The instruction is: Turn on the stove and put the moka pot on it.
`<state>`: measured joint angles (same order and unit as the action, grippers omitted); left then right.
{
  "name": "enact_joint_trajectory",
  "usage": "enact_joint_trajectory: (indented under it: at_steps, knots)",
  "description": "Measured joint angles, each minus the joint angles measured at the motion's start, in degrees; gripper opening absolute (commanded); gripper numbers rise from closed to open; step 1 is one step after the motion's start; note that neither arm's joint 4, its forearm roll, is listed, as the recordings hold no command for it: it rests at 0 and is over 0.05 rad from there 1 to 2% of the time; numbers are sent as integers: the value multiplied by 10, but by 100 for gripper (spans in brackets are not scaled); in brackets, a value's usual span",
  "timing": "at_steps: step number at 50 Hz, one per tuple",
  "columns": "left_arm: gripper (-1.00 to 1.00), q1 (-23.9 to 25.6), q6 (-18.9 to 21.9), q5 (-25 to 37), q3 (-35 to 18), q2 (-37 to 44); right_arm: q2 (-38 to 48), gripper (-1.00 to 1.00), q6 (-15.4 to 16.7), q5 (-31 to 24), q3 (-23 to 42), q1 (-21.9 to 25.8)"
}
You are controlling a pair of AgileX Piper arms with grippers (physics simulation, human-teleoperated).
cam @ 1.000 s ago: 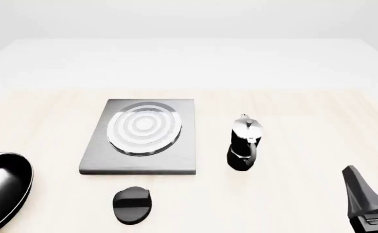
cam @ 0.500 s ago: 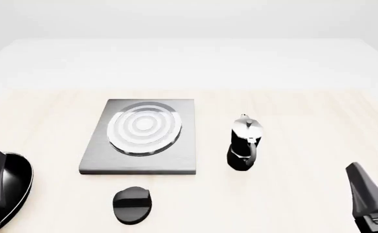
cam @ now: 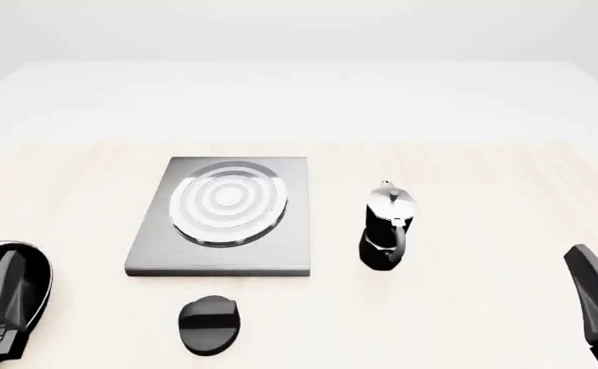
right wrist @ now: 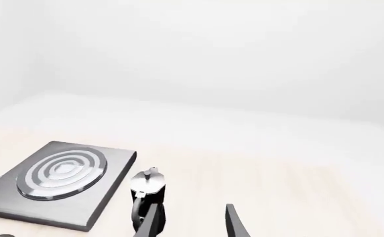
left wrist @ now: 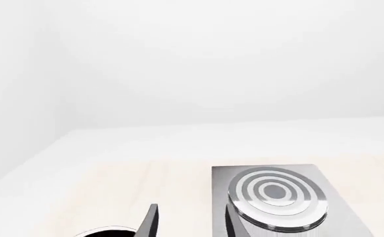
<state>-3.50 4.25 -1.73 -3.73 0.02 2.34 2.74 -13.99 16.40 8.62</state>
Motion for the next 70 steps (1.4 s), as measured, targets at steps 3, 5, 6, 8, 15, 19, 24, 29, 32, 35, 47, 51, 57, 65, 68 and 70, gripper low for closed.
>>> enact_joint_trajectory:
  at_steps: [3, 5, 6, 8, 15, 19, 24, 29, 32, 35, 47, 51, 57, 65, 68, 70]
  knots:
    - [100, 0, 0, -1, 4, 0, 18, 100, 1, -6, 11, 7]
    - [100, -1, 0, -2, 6, 0, 31, 100, 0, -9, 18, 12]
    - [100, -1, 0, -3, 8, 0, 37, 100, -1, -11, 22, 14]
    - [100, -1, 0, -3, 10, 0, 50, 100, -4, -13, 29, 19]
    - [100, -1, 0, -4, 16, 0, 100, 100, -18, -15, 51, 33]
    - [100, -1, 0, -5, 20, 0, 123, 100, -24, -16, 62, 39]
    - [100, 1, -1, -8, 23, 0, 152, 100, -26, -14, 71, 45]
    - [100, 4, -2, -10, 28, 0, 182, 100, -30, -6, 77, 51]
    - [100, 6, -2, -11, 30, 0, 202, 100, -33, 2, 78, 55]
    - [100, 9, -2, -12, 32, 0, 221, 100, -35, 11, 79, 59]
    - [100, 13, 0, -11, 35, 0, 302, 100, -42, 58, 80, 76]
    - [100, 13, 1, -10, 36, 0, 328, 100, -43, 75, 79, 83]
    - [100, 14, 1, -9, 36, 0, 364, 100, -45, 99, 79, 92]
    - [100, 17, 1, -6, 37, 0, 412, 100, -47, 135, 76, 104]
    - [100, 18, 1, -5, 37, 0, 430, 100, -49, 149, 76, 108]
    - [100, 19, 0, -5, 37, 0, 441, 100, -50, 157, 75, 111]
